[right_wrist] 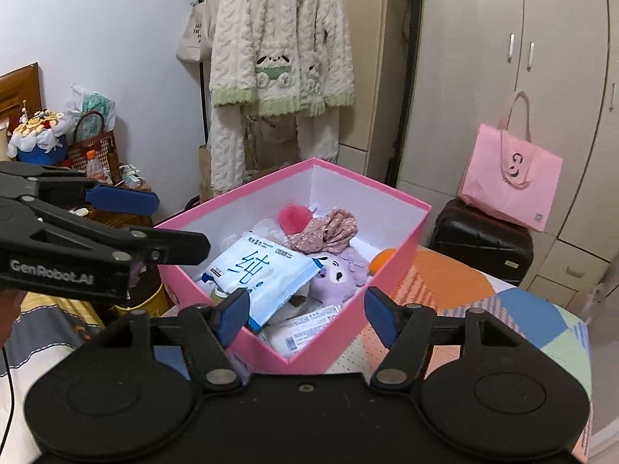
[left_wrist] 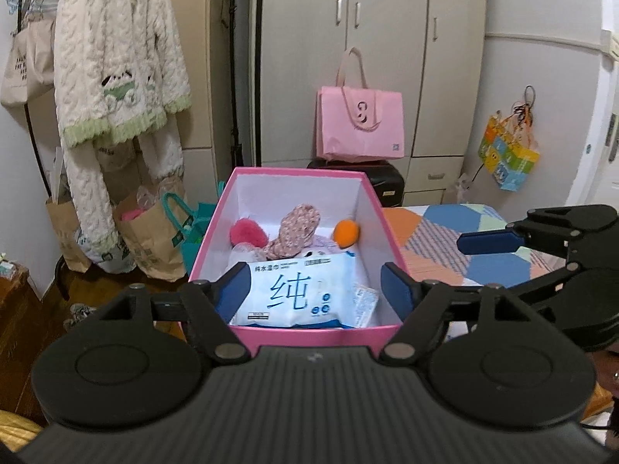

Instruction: Organize soft objects

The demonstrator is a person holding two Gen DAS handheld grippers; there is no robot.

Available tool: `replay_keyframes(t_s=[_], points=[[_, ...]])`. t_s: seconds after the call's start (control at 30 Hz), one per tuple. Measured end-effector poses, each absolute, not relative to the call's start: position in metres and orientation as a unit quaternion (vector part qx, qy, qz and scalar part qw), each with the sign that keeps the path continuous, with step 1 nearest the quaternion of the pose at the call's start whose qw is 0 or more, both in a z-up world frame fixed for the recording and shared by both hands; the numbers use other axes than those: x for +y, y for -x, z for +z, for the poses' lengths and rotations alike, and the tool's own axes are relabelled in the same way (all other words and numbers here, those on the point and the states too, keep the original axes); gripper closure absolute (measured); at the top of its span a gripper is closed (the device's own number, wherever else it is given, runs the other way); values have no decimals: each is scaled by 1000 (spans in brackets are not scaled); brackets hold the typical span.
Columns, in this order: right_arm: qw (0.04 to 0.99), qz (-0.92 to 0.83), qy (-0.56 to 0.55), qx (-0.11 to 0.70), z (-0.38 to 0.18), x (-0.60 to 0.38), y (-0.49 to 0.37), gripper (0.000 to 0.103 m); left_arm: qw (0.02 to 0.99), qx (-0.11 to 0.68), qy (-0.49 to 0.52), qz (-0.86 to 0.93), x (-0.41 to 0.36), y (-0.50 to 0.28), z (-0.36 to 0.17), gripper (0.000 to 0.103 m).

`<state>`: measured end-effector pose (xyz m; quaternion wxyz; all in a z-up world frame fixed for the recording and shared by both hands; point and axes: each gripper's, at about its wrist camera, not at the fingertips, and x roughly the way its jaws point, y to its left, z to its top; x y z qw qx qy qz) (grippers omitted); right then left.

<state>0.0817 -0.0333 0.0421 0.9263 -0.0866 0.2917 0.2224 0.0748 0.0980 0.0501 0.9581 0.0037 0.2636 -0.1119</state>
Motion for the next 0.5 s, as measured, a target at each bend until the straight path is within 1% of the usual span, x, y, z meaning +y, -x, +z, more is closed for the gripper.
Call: replay_keyframes(t_s=[0.27, 0.37, 0.47, 0.5], points=[[938, 198, 69, 276, 50, -60, -56, 28, 960, 251, -8, -123, 89, -50, 58, 24], [942, 187, 64, 271, 51, -70, -46, 25, 960, 249, -7, -126, 86, -42, 58, 22], [946, 173, 58, 268, 51, -80, -35, 20, 962, 243, -8, -127, 81, -34, 58, 16], [947, 169, 56, 267, 51, -83, -32, 16, 962, 242, -8, -128, 80, -32, 58, 15]])
